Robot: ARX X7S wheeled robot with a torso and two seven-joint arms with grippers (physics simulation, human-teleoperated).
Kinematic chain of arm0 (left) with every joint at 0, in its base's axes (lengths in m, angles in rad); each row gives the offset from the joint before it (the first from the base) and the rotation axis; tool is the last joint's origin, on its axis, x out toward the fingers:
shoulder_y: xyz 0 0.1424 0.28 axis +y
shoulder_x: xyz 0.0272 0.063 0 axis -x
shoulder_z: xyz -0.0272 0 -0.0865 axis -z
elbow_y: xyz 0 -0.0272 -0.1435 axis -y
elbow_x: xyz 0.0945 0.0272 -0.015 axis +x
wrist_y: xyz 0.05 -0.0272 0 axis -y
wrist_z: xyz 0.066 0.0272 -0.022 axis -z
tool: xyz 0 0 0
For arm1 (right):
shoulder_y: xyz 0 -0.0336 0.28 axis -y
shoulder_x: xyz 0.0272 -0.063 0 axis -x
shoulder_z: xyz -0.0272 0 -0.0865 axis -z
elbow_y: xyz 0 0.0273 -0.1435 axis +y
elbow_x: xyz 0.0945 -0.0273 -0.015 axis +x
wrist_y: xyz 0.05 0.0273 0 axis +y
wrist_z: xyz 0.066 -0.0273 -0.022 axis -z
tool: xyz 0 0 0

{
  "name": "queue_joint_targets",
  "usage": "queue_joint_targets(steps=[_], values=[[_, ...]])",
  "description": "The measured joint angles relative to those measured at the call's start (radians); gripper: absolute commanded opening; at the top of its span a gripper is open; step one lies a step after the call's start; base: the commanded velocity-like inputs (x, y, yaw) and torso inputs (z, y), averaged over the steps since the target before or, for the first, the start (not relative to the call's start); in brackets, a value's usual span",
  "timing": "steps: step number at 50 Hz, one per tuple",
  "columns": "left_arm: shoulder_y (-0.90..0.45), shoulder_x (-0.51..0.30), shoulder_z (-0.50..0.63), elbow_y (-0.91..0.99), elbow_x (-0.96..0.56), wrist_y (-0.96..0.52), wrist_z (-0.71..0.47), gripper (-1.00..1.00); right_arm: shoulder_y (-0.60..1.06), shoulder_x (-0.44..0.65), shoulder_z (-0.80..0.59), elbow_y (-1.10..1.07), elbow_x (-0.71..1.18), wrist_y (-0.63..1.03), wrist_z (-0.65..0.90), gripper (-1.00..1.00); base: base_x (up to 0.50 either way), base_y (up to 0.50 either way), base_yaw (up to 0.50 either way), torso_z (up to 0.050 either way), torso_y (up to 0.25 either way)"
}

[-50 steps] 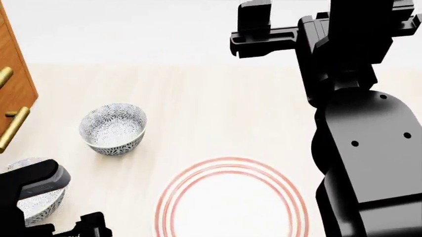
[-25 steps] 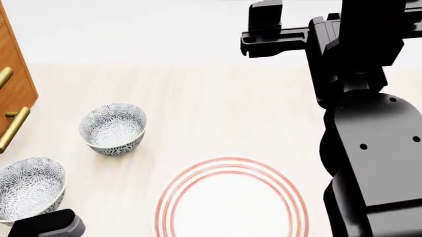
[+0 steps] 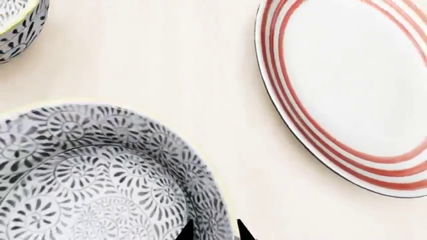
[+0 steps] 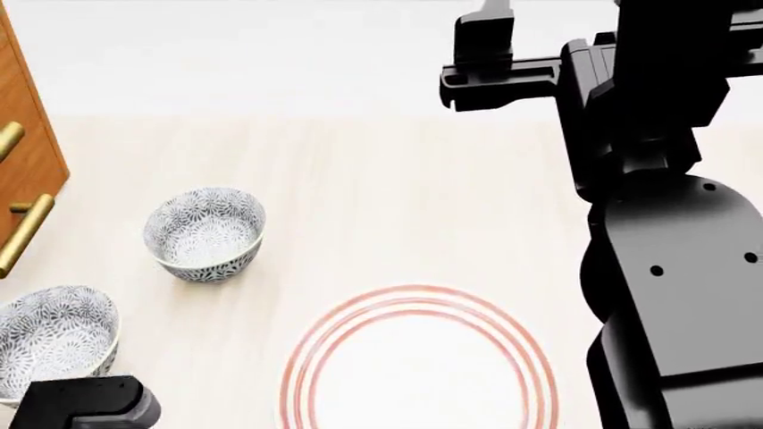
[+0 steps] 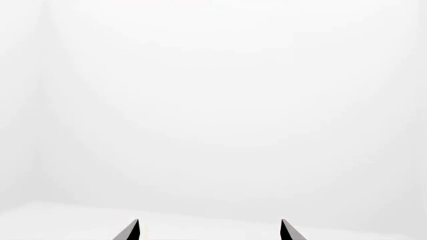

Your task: Put the bowl at the front on the plate.

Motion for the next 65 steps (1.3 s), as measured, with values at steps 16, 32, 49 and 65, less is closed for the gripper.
queue_joint_targets(steps=[16, 32, 49, 65], values=[[-0.092, -0.082, 0.136, 0.283, 0.387, 0.106, 0.412, -1.0, 0.0, 0.0, -0.016, 0.015, -0.004, -0.022, 0.001, 1.0, 0.0, 0.0, 0.0, 0.0, 0.0], [-0.185, -0.177, 0.33, 0.38, 0.721, 0.281, 0.67, -1.0, -0.007, 0.005, -0.02, 0.016, -0.001, -0.039, 0.003, 1.0, 0.0, 0.0, 0.0, 0.0, 0.0], [-0.41, -0.243, 0.589, 0.252, 1.035, 0.52, 0.995, -1.0, -0.016, 0.005, -0.006, -0.013, 0.022, -0.045, 0.004, 1.0, 0.0, 0.0, 0.0, 0.0, 0.0], [-0.584, -0.186, 0.797, -0.058, 1.242, 0.799, 1.315, -1.0, -0.031, -0.006, 0.024, -0.026, 0.05, -0.078, 0.008, 1.0, 0.0, 0.0, 0.0, 0.0, 0.0]])
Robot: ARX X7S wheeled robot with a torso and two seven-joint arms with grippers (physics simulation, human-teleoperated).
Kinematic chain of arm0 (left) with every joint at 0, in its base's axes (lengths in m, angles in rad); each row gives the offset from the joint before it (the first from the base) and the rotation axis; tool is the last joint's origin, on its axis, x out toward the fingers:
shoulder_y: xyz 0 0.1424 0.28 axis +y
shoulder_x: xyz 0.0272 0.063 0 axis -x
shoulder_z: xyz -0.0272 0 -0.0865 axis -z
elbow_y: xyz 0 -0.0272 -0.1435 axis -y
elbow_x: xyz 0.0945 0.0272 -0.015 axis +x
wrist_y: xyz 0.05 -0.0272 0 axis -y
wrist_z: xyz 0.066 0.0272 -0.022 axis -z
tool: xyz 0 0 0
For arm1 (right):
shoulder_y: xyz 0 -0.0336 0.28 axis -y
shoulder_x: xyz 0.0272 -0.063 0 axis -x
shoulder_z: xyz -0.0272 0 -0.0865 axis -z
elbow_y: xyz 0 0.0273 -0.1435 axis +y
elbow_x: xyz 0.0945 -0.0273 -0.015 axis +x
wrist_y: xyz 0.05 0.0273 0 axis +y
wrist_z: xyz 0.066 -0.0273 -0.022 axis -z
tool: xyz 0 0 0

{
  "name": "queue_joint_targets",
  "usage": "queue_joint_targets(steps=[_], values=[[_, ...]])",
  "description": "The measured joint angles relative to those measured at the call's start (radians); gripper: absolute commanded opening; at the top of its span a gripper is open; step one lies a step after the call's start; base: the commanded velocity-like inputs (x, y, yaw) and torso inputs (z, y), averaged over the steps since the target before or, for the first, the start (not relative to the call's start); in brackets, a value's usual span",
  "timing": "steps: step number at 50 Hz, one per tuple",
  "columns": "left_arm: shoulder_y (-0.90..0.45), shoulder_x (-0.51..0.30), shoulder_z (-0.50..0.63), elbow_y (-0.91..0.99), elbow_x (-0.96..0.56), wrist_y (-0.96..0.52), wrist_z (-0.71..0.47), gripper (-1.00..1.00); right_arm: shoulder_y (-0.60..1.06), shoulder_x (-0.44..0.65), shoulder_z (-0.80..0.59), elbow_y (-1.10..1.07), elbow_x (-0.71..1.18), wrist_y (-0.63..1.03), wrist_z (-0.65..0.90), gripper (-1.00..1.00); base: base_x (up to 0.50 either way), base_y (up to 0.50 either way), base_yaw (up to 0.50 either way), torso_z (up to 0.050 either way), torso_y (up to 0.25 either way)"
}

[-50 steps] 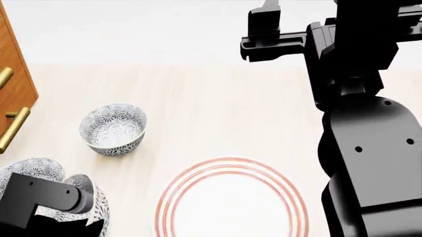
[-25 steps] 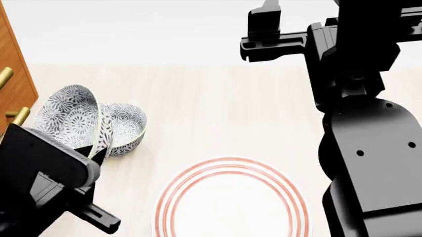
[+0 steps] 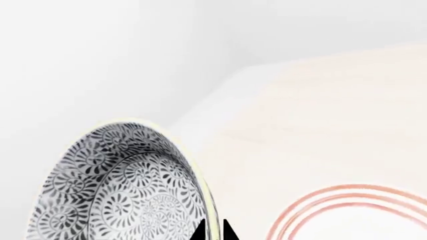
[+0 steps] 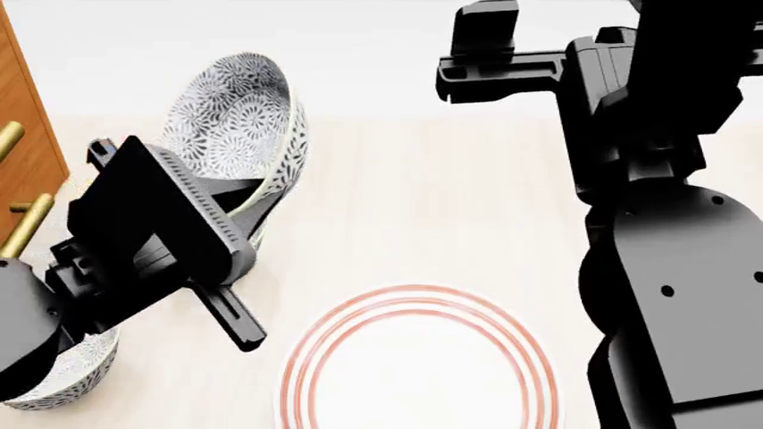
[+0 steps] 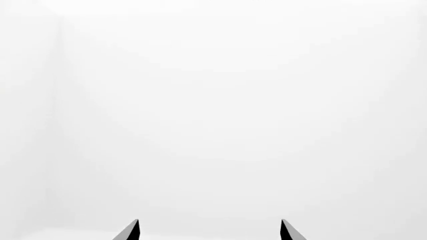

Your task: Put the bowl at the front on the plate.

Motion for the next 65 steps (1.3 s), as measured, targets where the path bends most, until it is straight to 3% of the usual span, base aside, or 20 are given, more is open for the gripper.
queue_joint_targets(steps=[9, 21, 28, 34, 51, 65], values=[[-0.067, 0.075, 0.104, -0.244, 0.096, 0.153, 0.155, -1.0, -0.01, -0.01, 0.011, -0.035, 0.031, -0.005, -0.004, 1.0, 0.0, 0.0, 0.0, 0.0, 0.0], [-0.159, 0.239, 0.224, -0.709, 0.226, 0.436, 0.329, -1.0, -0.009, -0.026, 0.022, -0.076, 0.07, -0.003, -0.002, 1.0, 0.0, 0.0, 0.0, 0.0, 0.001], [-0.214, 0.365, 0.29, -1.058, 0.296, 0.651, 0.405, -1.0, -0.007, -0.031, 0.028, -0.087, 0.085, -0.004, 0.0, 1.0, 0.0, 0.0, 0.0, 0.0, 0.0], [-0.236, 0.432, 0.369, -1.243, 0.312, 0.793, 0.436, -1.0, -0.006, -0.031, 0.031, -0.088, 0.092, -0.008, 0.002, 1.0, 0.0, 0.0, 0.0, 0.0, 0.0], [-0.247, 0.499, 0.672, -1.363, 0.21, 0.955, 0.474, -1.0, 0.006, -0.029, 0.025, -0.066, 0.093, -0.025, 0.003, 1.0, 0.0, 0.0, 0.0, 0.0, 0.001], [-0.219, 0.51, 0.761, -1.355, 0.162, 0.987, 0.531, -1.0, 0.006, -0.025, 0.013, -0.042, 0.086, -0.048, 0.001, 1.0, 0.0, 0.0, 0.0, 0.0, 0.001]])
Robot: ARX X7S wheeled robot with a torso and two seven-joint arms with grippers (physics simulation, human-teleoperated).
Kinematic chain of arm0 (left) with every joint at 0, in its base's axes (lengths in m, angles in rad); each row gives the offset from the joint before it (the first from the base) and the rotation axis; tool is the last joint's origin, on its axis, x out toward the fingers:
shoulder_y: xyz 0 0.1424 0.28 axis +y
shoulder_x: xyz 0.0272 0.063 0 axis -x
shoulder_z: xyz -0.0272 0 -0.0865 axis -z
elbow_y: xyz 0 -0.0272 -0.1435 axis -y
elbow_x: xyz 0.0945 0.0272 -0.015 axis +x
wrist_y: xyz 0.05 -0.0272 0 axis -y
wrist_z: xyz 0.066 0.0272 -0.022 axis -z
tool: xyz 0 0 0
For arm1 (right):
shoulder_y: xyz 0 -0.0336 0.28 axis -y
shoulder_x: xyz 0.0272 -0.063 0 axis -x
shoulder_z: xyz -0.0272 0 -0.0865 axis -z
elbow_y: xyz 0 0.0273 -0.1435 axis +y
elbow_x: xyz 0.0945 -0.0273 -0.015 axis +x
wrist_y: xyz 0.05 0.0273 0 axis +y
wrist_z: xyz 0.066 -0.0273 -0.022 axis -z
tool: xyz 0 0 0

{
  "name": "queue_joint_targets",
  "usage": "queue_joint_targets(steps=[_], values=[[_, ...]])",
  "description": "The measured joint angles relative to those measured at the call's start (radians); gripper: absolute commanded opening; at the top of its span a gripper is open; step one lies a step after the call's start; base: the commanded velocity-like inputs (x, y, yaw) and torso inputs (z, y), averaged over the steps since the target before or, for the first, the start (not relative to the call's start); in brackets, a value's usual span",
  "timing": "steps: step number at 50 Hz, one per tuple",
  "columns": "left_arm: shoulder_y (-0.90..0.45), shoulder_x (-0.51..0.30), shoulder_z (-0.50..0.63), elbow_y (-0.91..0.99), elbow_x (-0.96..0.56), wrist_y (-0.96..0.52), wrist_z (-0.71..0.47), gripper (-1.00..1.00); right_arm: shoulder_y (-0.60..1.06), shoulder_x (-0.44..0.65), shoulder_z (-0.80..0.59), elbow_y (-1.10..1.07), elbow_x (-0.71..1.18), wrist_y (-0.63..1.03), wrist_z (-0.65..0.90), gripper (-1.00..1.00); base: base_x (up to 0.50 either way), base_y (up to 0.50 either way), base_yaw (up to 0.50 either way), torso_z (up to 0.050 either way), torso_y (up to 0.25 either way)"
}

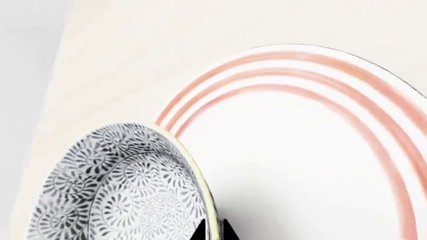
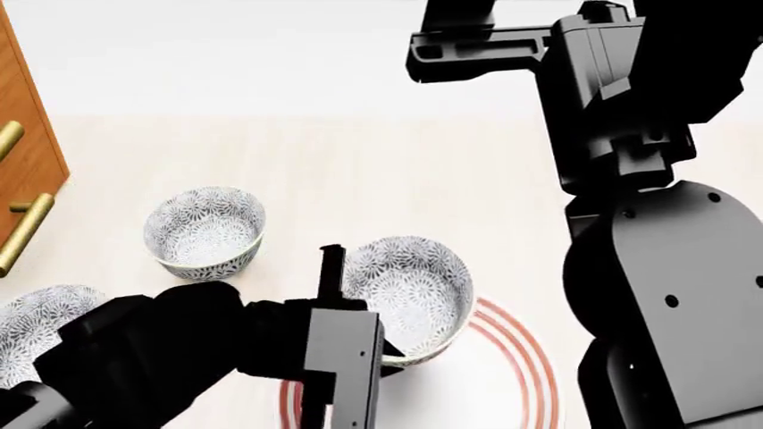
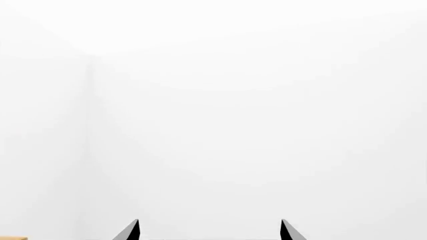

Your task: Put the bowl at the front on the plate.

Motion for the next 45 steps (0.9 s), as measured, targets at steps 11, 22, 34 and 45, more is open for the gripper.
queue_joint_targets(steps=[11, 22, 34, 45], values=[[0.013, 0.002, 0.014, 0.033, -0.094, -0.018, 0.066, -1.0, -0.004, 0.001, -0.019, 0.025, -0.015, -0.025, -0.003, 1.0, 0.0, 0.0, 0.0, 0.0, 0.0], [0.013, 0.004, 0.026, 0.063, -0.168, -0.038, 0.105, -1.0, -0.011, 0.006, -0.031, 0.052, -0.029, -0.051, -0.004, 1.0, 0.0, 0.0, 0.0, 0.0, 0.0], [0.036, 0.004, 0.035, 0.07, -0.167, -0.064, 0.12, -1.0, -0.015, 0.01, -0.038, 0.064, -0.034, -0.066, -0.002, 1.0, 0.0, 0.0, 0.0, 0.0, 0.001], [0.047, 0.005, 0.011, 0.079, -0.148, -0.083, 0.12, -1.0, -0.016, 0.012, -0.039, 0.066, -0.029, -0.071, 0.001, 1.0, 0.0, 0.0, 0.0, 0.0, 0.0]])
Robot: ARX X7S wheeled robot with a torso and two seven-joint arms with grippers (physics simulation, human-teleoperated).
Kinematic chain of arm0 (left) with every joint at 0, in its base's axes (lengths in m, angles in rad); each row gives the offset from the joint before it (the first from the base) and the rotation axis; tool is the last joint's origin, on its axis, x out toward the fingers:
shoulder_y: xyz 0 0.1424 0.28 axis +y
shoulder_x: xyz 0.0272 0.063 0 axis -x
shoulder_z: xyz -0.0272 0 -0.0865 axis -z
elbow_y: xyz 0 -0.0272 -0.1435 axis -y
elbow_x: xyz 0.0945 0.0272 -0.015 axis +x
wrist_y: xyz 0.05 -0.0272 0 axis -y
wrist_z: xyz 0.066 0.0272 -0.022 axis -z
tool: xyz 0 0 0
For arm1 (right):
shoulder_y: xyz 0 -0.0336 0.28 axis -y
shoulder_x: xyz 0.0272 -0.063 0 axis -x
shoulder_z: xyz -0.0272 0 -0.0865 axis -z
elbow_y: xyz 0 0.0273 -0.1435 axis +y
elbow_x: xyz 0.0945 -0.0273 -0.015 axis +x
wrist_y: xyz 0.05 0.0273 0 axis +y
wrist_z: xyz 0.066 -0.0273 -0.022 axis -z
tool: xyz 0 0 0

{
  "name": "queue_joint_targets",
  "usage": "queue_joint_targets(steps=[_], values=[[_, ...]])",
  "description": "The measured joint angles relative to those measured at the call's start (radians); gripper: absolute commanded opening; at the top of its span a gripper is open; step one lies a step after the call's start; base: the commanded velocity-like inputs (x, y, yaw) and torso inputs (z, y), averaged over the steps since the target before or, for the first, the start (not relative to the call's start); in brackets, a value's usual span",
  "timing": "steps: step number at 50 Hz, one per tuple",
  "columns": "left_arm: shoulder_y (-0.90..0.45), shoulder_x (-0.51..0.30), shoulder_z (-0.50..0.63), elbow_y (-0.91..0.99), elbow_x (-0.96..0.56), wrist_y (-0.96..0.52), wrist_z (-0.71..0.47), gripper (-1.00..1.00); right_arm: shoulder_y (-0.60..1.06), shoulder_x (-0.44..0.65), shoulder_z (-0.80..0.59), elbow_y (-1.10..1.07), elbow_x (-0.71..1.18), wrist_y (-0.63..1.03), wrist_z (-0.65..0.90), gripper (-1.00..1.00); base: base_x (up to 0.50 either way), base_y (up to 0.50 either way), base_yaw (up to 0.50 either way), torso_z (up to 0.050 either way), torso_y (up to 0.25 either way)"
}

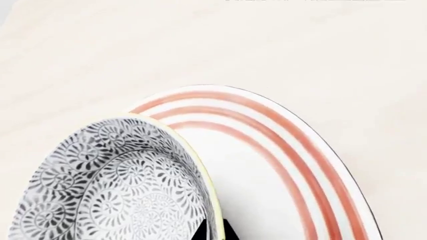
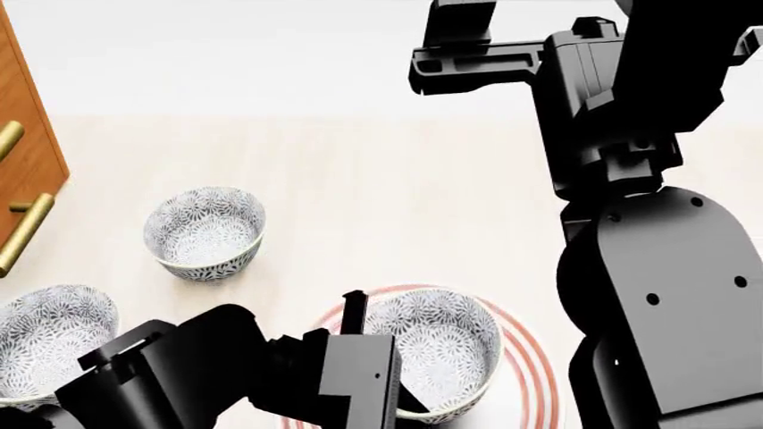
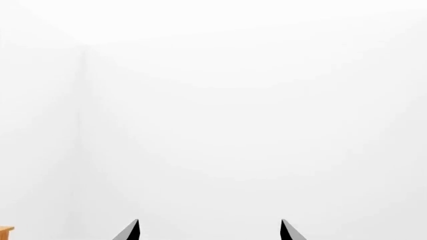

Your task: Put the bowl at the front on the plate.

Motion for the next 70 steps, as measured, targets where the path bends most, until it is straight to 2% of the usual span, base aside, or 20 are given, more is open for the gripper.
queue_joint_targets(steps=[8, 9, 29, 38, 48, 59, 70], values=[[0.004, 0.0, -0.014, 0.006, 0.005, -0.014, -0.004, -1.0, 0.0, 0.001, -0.001, 0.002, 0.005, -0.003, 0.002, 1.0, 0.0, 0.0, 0.0, 0.0, 0.0], [0.004, 0.0, -0.016, 0.008, 0.003, -0.017, -0.007, 1.0, 0.0, 0.001, -0.001, 0.002, 0.005, -0.003, 0.002, 1.0, 0.0, 0.0, 0.0, 0.0, 0.0], [0.018, 0.0, -0.011, -0.025, 0.018, -0.045, -0.014, 1.0, 0.003, 0.006, -0.006, 0.005, 0.01, -0.011, 0.008, 1.0, 0.0, 0.0, 0.0, 0.0, 0.0], [-0.007, -0.002, -0.043, 0.006, -0.092, -0.128, 0.074, 1.0, 0.006, 0.009, -0.007, 0.018, 0.004, -0.023, 0.013, 1.0, 0.0, 0.0, 0.0, 0.0, 0.0], [-0.047, -0.06, -0.084, 0.155, -0.207, -0.237, 0.101, 1.0, 0.013, 0.013, -0.013, 0.033, -0.005, -0.036, 0.016, 1.0, 0.0, 0.0, 0.0, 0.0, 0.0], [-0.074, -0.108, -0.134, 0.25, -0.281, -0.283, 0.083, 1.0, 0.016, 0.017, -0.018, 0.039, -0.009, -0.044, 0.02, 1.0, 0.0, 0.0, 0.0, 0.0, 0.0], [-0.098, -0.138, -0.248, 0.249, -0.369, -0.257, 0.009, 1.0, 0.006, 0.02, -0.021, 0.04, -0.008, -0.055, 0.023, 1.0, 0.0, 0.0, 0.0, 0.0, 0.0]])
